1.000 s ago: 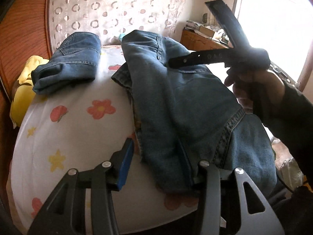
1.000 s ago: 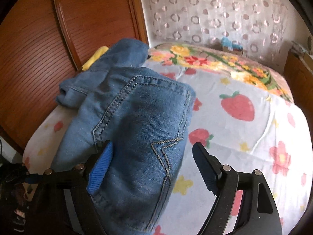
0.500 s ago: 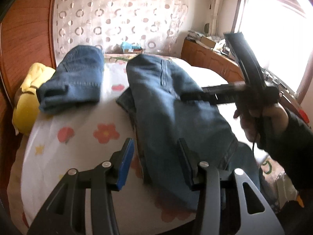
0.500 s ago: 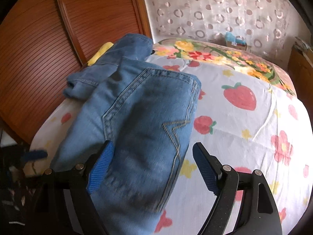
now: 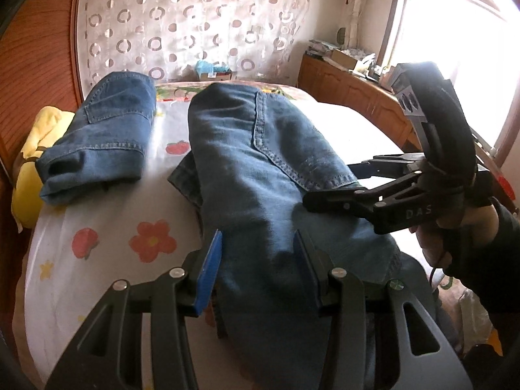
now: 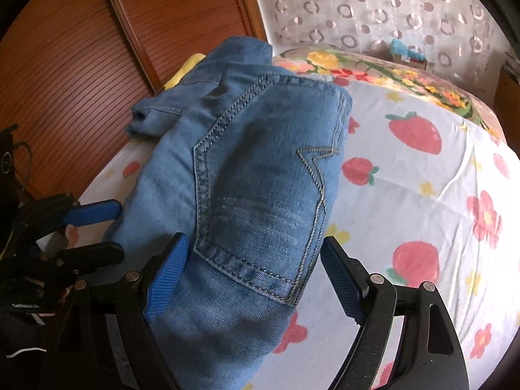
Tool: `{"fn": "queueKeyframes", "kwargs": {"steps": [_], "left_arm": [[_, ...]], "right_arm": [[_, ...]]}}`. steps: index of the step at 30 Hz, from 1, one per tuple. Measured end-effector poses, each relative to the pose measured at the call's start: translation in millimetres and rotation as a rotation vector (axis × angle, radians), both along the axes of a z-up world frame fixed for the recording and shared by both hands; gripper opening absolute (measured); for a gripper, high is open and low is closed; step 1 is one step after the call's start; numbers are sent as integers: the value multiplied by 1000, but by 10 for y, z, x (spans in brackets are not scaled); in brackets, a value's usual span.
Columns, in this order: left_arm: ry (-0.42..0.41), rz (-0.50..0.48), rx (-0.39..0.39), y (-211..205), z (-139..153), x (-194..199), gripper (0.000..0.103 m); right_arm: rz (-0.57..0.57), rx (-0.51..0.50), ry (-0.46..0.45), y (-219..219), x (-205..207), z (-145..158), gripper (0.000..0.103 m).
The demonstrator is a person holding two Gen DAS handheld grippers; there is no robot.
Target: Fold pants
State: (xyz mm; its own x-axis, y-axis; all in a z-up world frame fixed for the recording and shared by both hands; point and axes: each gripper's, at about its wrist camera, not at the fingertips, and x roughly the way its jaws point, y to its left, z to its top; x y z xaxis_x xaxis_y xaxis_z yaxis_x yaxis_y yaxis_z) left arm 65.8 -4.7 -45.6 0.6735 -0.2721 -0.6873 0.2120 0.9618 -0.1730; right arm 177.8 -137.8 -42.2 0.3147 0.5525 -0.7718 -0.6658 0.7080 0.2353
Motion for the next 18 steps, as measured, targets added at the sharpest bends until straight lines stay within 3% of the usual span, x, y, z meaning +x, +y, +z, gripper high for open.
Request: {"fn": "queueKeyframes", "kwargs": {"steps": [7,12,15,17,18], "left_arm": [[12,7,5,25,-57,32,45],[19,10,1,29,-107,43,45],[21,13,-20,60,-128,54,45],[17,14,-37,76,-101,41,45],[9,14,-39,81,-75,25,45]], "right_arm": [[11,34,53,9,11,-64,84],[19,67,94,0,8,-113,74],[26,77,93,-5,-30,-79,56],[16,108,108,-37,-33,9,29],[16,135,111,-49,-46,96,26]]}}
